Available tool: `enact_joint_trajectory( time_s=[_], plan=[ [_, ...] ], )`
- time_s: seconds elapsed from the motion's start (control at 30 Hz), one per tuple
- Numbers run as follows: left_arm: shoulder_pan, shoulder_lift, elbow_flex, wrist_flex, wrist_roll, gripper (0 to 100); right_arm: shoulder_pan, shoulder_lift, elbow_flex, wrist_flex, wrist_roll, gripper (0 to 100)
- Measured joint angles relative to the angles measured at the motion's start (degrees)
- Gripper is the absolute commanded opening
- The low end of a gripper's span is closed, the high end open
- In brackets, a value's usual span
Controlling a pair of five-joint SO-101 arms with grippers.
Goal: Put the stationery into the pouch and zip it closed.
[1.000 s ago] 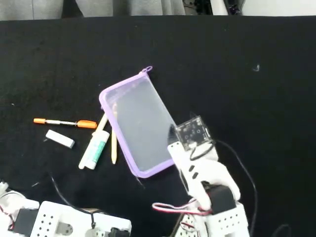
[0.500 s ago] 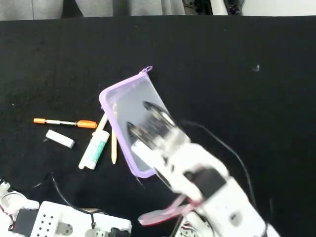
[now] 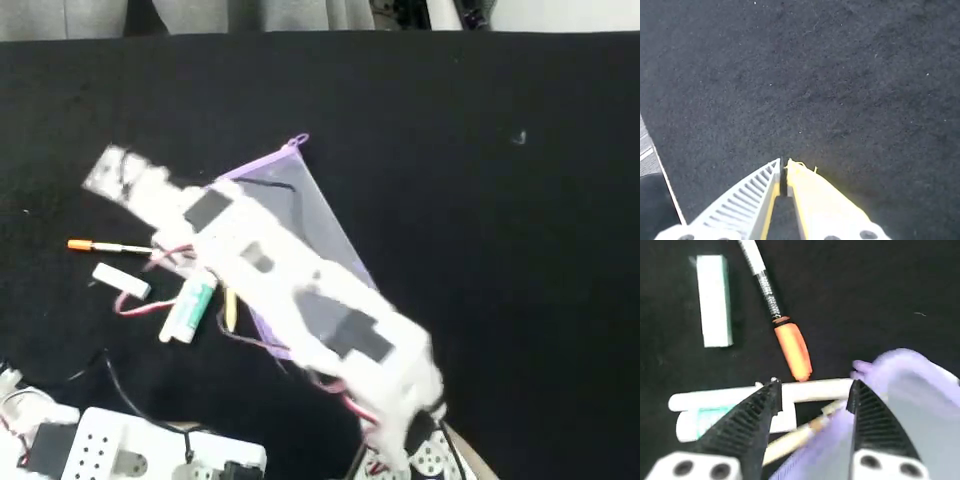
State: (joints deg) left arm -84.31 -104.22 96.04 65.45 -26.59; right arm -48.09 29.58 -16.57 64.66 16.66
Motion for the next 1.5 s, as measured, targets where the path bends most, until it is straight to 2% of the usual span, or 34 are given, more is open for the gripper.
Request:
enact_joint_trajectory(
  time_s=[0.3, 0.57, 0.67, 0.9, 1.1, 1.3, 1.37, 1.5],
  plan=[
    [0.0, 0.0, 0.0, 0.0, 0.0, 3, 1.6, 28.0, -33.1, 13.2, 0.0, 22.2],
    [0.0, 0.0, 0.0, 0.0, 0.0, 3, 10.6, 38.3, -62.5, 32.1, 0.0, 22.2],
    [0.0, 0.0, 0.0, 0.0, 0.0, 3, 13.6, 41.0, -69.7, 34.5, 0.0, 22.2],
    [0.0, 0.0, 0.0, 0.0, 0.0, 3, 18.0, 43.4, -74.6, 34.0, 0.5, 22.2],
    [0.0, 0.0, 0.0, 0.0, 0.0, 3, 18.1, 47.9, -75.0, 30.7, 9.1, 22.2],
    [0.0, 0.0, 0.0, 0.0, 0.0, 3, 16.5, 50.2, -75.1, 28.8, 13.8, 22.1],
    [0.0, 0.0, 0.0, 0.0, 0.0, 3, 16.1, 50.5, -75.1, 28.9, 14.2, 19.1],
    [0.0, 0.0, 0.0, 0.0, 0.0, 3, 16.0, 50.9, -75.1, 28.2, 14.9, 5.3]
  ],
)
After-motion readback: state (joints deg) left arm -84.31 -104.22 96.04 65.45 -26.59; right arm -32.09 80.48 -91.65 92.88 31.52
